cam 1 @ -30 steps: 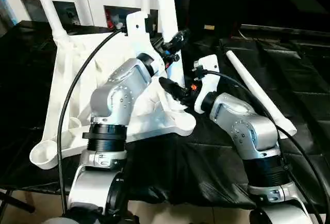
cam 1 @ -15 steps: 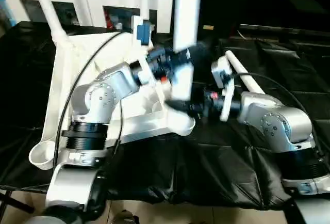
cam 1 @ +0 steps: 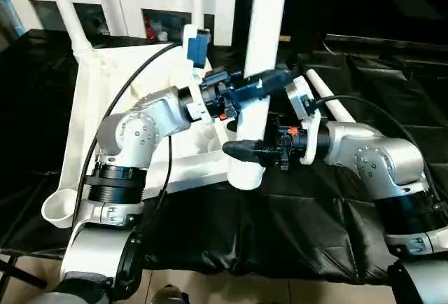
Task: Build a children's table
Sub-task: Pick table leg
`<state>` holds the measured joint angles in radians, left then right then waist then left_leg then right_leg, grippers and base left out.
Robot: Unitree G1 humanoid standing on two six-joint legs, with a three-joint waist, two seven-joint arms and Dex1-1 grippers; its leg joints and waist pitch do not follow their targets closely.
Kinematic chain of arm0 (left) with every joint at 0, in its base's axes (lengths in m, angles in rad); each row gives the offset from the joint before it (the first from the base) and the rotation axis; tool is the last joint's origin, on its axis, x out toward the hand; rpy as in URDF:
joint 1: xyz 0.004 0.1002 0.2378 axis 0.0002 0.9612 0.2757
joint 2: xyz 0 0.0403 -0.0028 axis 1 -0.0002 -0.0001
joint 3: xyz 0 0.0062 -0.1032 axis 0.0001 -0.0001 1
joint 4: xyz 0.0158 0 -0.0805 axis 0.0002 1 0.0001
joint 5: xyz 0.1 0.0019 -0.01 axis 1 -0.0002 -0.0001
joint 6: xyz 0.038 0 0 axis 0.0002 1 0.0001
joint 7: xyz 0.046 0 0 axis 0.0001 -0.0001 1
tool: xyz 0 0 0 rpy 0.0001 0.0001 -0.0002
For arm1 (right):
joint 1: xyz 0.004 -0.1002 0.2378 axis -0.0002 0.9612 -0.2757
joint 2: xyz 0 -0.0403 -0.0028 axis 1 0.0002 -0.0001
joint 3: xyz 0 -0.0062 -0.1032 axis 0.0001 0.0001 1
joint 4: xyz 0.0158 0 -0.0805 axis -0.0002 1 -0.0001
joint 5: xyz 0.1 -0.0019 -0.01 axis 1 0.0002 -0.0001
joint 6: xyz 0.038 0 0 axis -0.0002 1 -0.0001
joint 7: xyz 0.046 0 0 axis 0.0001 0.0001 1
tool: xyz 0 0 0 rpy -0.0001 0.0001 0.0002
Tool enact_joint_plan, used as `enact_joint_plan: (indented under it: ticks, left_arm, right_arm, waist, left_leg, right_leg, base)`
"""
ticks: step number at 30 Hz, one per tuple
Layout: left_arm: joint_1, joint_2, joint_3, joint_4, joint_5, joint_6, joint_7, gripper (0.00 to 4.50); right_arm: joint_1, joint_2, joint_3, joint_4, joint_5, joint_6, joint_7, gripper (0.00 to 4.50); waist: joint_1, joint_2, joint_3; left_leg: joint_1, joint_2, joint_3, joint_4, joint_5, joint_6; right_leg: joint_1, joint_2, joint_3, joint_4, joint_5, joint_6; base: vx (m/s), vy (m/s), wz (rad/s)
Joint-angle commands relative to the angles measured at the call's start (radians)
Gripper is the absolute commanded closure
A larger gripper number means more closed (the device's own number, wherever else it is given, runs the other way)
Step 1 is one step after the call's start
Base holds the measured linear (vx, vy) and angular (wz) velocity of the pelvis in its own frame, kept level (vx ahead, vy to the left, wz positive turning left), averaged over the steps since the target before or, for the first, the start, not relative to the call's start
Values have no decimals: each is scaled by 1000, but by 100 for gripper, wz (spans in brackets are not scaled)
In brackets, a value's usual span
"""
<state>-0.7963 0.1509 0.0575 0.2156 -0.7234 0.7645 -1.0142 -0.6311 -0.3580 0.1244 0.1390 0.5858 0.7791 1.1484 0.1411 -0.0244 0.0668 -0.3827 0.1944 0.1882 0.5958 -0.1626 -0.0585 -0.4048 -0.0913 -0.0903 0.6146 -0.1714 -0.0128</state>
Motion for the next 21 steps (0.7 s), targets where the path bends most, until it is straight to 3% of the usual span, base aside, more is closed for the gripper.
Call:
enact_joint_plan:
  ticks: [1, 4, 16, 20, 21]
  left_arm:
    - [-16, -2, -23, -11, -1, -2, -19, 262]
    - [-16, -3, -21, -10, -1, -2, -19, 262]
    - [-24, -3, -17, -4, -5, -7, -19, 262]
    - [-24, 1, -22, -5, 5, -10, -12, 262]
    - [-25, 0, -20, -4, 6, -6, -3, 206]
  right_arm:
    - [-21, -8, -6, 13, -2, 10, 16, 116]
    - [-23, -11, 0, 16, -3, 11, 22, 126]
    - [-17, -14, 25, 16, 2, 29, 48, 238]
    - [-14, -13, 23, 21, -7, 21, 35, 253]
    - [-13, -13, 23, 22, -8, 19, 33, 256]
  waist:
    - [-2, -1, -86]
    - [-1, -1, -86]
    - [0, -1, -85]
    - [-1, 0, -85]
    - [0, 0, -86]
  left_leg:
    - [19, 35, -14, -60, -155, 2]
    - [18, 35, -14, -60, -153, 1]
    - [19, 35, -15, -60, -162, -4]
    - [19, 35, -15, -61, -161, -5]
    - [19, 35, -15, -60, -159, -5]
  right_leg:
    - [60, -59, 49, -64, -169, -197]
    - [61, -60, 50, -63, -167, -197]
    - [60, -60, 49, -66, -189, -189]
    - [60, -60, 49, -65, -181, -192]
    - [60, -60, 49, -64, -178, -193]
  base:
    - [0, 0, 0]
    - [0, 0, 0]
    - [0, 0, 0]
    - [0, 0, 0]
    - [0, 0, 0]
